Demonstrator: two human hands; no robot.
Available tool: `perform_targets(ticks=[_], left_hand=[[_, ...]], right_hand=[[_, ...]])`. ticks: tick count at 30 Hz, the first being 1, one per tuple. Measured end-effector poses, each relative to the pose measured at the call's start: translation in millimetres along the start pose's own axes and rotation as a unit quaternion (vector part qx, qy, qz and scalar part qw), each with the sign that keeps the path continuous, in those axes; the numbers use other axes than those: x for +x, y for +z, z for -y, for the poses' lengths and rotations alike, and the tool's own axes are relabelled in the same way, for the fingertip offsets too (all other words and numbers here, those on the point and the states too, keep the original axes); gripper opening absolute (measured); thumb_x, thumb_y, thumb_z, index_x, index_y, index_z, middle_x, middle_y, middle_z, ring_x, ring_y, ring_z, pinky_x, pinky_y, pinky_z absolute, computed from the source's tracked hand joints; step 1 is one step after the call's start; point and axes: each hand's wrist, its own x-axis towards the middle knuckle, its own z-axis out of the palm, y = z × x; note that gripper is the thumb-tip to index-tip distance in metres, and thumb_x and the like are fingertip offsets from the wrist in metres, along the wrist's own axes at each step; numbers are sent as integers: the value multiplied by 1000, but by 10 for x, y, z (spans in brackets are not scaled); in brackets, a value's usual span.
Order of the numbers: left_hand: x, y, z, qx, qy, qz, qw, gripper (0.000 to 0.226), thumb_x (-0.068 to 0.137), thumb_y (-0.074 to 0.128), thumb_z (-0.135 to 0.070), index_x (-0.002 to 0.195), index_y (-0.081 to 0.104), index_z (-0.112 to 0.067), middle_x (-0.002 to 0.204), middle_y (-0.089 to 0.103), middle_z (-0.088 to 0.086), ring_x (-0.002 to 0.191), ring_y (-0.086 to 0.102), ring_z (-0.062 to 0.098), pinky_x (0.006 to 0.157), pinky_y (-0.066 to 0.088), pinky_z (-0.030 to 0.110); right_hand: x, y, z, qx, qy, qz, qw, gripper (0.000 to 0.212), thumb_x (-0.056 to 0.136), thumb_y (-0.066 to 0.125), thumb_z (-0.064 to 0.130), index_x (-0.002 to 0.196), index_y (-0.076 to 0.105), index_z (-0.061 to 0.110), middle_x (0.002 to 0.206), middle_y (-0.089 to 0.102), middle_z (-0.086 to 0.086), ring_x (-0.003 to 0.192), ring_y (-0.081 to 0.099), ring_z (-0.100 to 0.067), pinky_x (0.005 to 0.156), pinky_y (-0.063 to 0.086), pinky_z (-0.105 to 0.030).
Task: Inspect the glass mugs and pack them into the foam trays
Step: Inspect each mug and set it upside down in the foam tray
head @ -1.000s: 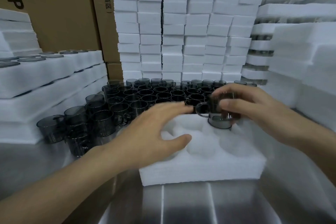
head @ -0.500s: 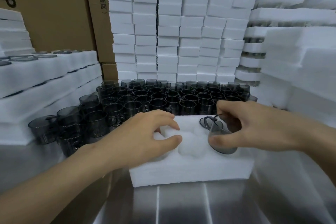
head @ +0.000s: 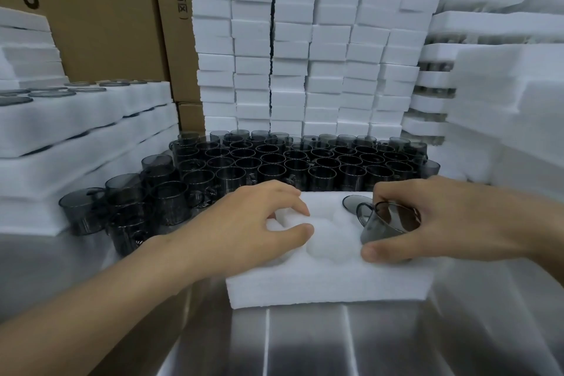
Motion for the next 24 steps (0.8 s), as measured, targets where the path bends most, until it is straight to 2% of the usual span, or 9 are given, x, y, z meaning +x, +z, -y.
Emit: perform_targets(ticks=[3, 6, 9, 13, 18, 22, 24], left_hand=[[-7, -6, -10, -1, 1, 0, 1000, 62, 79, 41, -86, 125, 66, -52, 147, 41, -43, 114, 52, -16, 111, 45, 31], [-9, -1, -13, -6, 5, -1, 1000, 59, 82, 44, -84, 125, 67, -50, 147, 42, -42, 113, 51, -18, 111, 44, 31], [-8, -1, -16, -8, 5, -1, 1000, 59, 82, 44, -83, 126, 67, -50, 147, 42, -42, 114, 51, -18, 110, 44, 30], [-3, -5, -17, -4, 3, 3, 1000, 58, 83, 45, -83, 126, 67, -50, 148, 42, -41, 114, 52, -15, 111, 44, 31], [5, 0, -18, -2, 2, 7, 1000, 60, 82, 42, -85, 126, 66, -52, 147, 40, -43, 117, 53, -12, 111, 43, 30], [6, 4, -7, 1, 4, 6, 1000, 58, 83, 42, -86, 126, 65, -54, 147, 40, -44, 118, 53, -12, 110, 42, 29], [8, 1, -6, 1, 3, 4, 1000, 60, 81, 41, -87, 125, 65, -54, 147, 40, -44, 117, 52, -14, 110, 43, 29]], right_hand=[[-38, -72, -20, 29, -4, -15, 999, 78, 57, 57, 103, 107, 59, 44, 85, 66, 12, 65, 59, -6, 68, 52, -38], [-30, -59, 19, 40, -26, -6, 999, 72, 61, 63, 95, 105, 59, 39, 81, 63, 13, 63, 55, -6, 67, 51, -37], [-44, -78, 38, 39, -38, 9, 999, 72, 61, 65, 95, 103, 61, 37, 78, 63, 14, 63, 56, -6, 66, 50, -36], [-94, -150, 8, 24, -42, 11, 999, 73, 59, 59, 102, 106, 64, 46, 87, 69, 13, 76, 67, -9, 78, 58, -45], [-79, -116, 55, 5, -52, 18, 998, 66, 61, 59, 97, 109, 66, 53, 94, 69, 20, 83, 68, -4, 77, 58, -36], [-45, -55, 71, 4, -35, 16, 999, 68, 55, 57, 101, 101, 66, 52, 91, 66, 27, 78, 64, 2, 68, 50, -28], [-48, -52, 55, 0, -33, 10, 999, 74, 50, 57, 105, 102, 64, 53, 95, 66, 30, 82, 65, 4, 70, 54, -29]])
